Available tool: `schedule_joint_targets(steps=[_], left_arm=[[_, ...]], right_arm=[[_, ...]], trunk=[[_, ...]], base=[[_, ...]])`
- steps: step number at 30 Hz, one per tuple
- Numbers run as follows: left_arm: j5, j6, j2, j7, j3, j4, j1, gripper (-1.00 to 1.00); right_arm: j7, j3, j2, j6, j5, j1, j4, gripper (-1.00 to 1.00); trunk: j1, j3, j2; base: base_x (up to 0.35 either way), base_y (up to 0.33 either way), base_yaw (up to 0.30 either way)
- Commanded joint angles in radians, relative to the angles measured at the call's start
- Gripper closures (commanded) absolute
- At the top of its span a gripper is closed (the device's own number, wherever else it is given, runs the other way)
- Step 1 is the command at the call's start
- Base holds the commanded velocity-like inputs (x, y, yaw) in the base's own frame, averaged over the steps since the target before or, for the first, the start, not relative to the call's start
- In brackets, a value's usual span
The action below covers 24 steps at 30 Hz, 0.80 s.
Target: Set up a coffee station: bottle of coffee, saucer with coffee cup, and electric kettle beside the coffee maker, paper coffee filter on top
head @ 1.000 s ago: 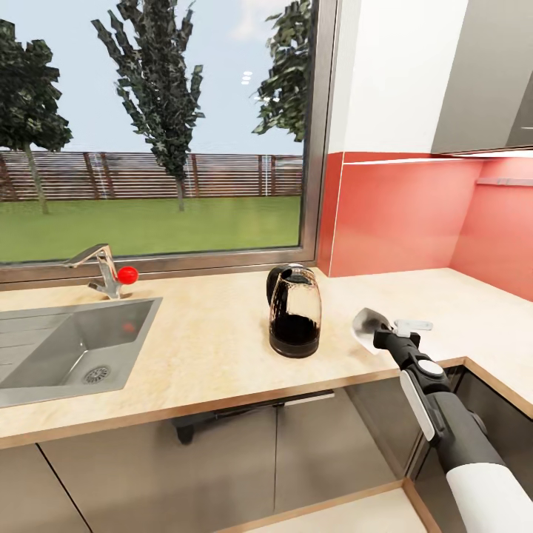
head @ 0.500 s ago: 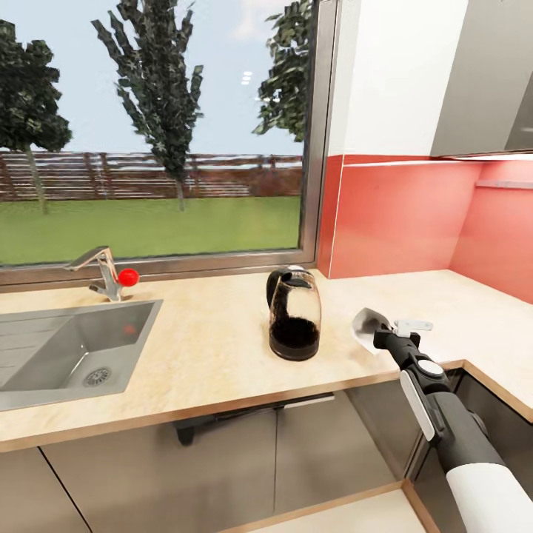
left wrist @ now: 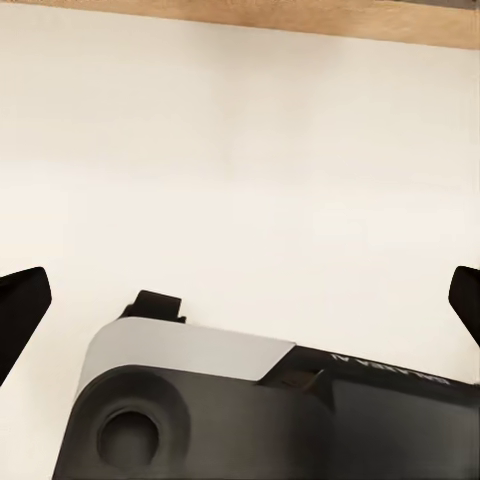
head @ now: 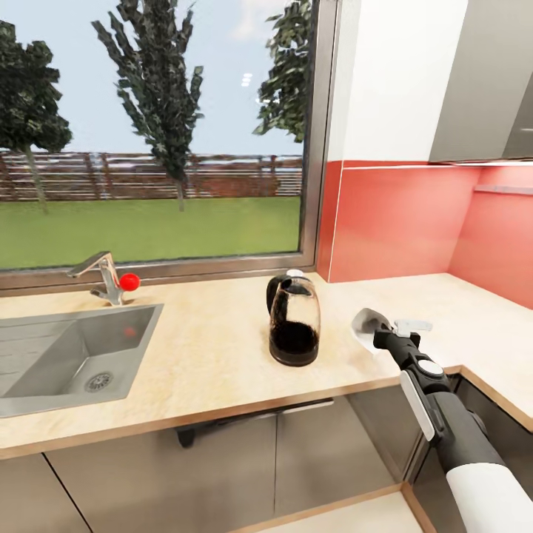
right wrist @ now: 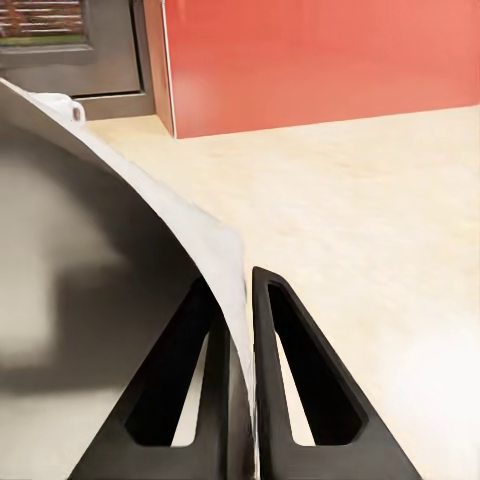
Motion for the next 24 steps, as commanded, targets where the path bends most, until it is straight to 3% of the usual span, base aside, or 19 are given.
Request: schedule_joint_targets(steps=[1, 19, 24], left_arm=[[0.010, -0.001, 0.000, 0.000, 0.000, -0.002, 0.000, -1.00], [0.010, -0.001, -0.001, 0.000, 0.000, -0.002, 0.000, -1.00], [0.010, -0.001, -0.001, 0.000, 0.000, -0.002, 0.000, -1.00]], right_arm=[[-0.006, 0.001, -0.001, 0.004, -0.014, 0.000, -0.002, 1.00], [-0.006, 0.001, -0.001, 0.004, -0.012, 0.000, -0.002, 1.00], [-0.006, 0.001, -0.001, 0.005, -0.012, 0.000, -0.007, 1.00]], trunk=[[-0.004, 0.002, 0.007], [-0.073, 0.059, 0.133], [-0.073, 0.059, 0.133]], base=[[0.000, 0.000, 0.000], [0.000, 0.000, 0.000], [0.000, 0.000, 0.000]])
